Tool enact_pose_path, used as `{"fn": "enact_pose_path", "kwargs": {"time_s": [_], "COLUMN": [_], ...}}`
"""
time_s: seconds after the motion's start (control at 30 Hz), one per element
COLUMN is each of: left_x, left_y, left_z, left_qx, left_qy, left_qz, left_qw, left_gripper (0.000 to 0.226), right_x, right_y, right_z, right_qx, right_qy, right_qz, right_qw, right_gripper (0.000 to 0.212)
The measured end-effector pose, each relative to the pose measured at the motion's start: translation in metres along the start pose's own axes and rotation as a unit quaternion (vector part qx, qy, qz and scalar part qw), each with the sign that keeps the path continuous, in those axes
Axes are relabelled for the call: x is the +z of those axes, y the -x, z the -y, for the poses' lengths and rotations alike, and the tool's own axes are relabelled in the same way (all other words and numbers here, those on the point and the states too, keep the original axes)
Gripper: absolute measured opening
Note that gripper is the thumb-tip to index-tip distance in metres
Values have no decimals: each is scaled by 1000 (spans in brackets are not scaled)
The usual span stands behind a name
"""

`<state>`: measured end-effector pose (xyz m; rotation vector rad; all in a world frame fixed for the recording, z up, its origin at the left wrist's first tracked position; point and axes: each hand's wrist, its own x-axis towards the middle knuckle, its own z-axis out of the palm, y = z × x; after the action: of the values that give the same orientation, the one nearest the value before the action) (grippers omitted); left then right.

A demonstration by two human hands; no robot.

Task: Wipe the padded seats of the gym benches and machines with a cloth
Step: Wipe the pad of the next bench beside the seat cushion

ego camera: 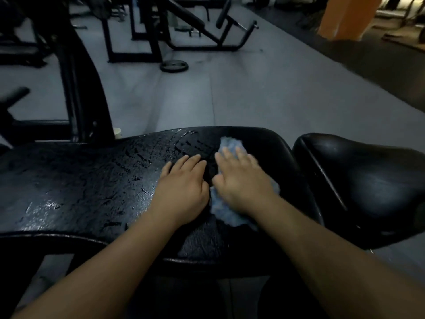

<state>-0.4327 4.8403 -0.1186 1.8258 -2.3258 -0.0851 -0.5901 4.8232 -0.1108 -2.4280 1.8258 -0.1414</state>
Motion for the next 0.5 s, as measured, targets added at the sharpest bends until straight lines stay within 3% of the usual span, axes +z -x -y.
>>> {"fn": "enact_pose_path", "kwargs": {"time_s": [0.13,0.33,0.4,0.5], "left_x": [1,-2,-3,-6], "left_y": [3,-1,-10,-20], "left_z": [-1,0,6,15], "left_qx": [-19,-26,-19,11], "left_qy": [-2,6,14,16], "left_qz": [-3,17,22,6], "left_qw": [1000,999,999,1000], "left_gripper": [78,69,69,62], "right_x": [0,-3,1,2], "right_y": [55,-42,-53,-20], "right_z": [0,-33,-15,-9], "right_qx": [-141,-17,-33,-130], "right_qy": [-52,-23,-28,-46], "right_qz": [28,-1,-9,5], "right_qw": [988,1000,999,990], "right_gripper": [79,61,60,71]}}
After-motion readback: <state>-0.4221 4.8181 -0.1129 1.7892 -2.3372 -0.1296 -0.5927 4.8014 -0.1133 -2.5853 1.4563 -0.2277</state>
